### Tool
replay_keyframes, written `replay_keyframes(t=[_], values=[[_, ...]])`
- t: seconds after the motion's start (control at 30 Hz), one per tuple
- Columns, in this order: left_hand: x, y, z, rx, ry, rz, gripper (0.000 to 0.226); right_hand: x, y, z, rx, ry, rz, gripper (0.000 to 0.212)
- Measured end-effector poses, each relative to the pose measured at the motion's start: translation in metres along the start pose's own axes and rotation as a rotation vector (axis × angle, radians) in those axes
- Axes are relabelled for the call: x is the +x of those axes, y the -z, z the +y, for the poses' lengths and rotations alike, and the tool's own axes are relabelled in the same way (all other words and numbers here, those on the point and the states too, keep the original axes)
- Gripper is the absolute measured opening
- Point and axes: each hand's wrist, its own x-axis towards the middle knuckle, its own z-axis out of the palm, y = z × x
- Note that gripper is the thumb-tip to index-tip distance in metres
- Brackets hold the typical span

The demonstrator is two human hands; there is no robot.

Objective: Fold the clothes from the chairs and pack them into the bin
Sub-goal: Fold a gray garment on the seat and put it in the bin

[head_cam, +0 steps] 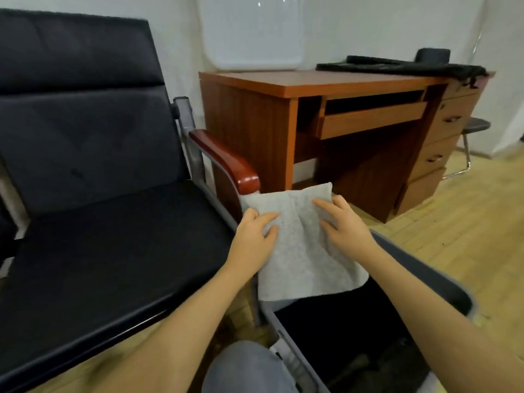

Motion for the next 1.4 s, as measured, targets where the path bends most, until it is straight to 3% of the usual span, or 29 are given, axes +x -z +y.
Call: replay_keyframes(t=[0.17, 0.33, 0.57, 0.73, 0.83, 0.93, 1.0, 1.17, 1.27, 1.4], values=[[-0.001, -0.095, -0.014, -0.056, 0.118, -0.237, 0.038, -0.02, -0.017, 0.091, -0.042, -0.147, -0.152, 0.051], [-0.011, -0.195, -0.022, -0.086, 0.347, -0.352, 0.038, -0.04, -0.042, 0.18, -0.124, -0.251, -0.269, 0.051], [-0.036, -0.315, -0.029, -0.256, 0.605, -0.355, 0.036, -0.045, -0.079, 0.288, -0.395, -0.308, -0.46, 0.06], [-0.042, -0.388, -0.047, -0.244, 0.629, -0.333, 0.041, -0.027, -0.099, 0.347, -0.564, -0.273, -0.522, 0.064], [-0.047, -0.415, -0.062, 0.261, 0.539, -0.512, 0.048, -0.031, -0.13, 0.371, -0.673, -0.293, -0.551, 0.062], [-0.053, -0.427, -0.084, 0.574, 0.117, -0.7, 0.071, -0.047, -0.168, 0.381, -0.528, -0.422, -0.573, 0.057], [-0.053, -0.429, -0.106, 0.591, -0.066, -0.833, 0.066, -0.062, -0.189, 0.382, -0.405, -0.468, -0.58, 0.053], [-0.04, -0.426, -0.142, 0.597, -0.05, -1.118, 0.065, -0.087, -0.213, 0.395, -0.43, -0.609, -0.584, 0.056], [-0.035, -0.424, -0.138, 0.578, -0.022, -1.121, 0.067, -0.091, -0.21, 0.393, -0.476, -0.708, -0.605, 0.057], [-0.024, -0.405, -0.132, 0.514, -0.064, -0.992, 0.062, -0.09, -0.197, 0.375, -0.386, -0.742, -0.618, 0.055]])
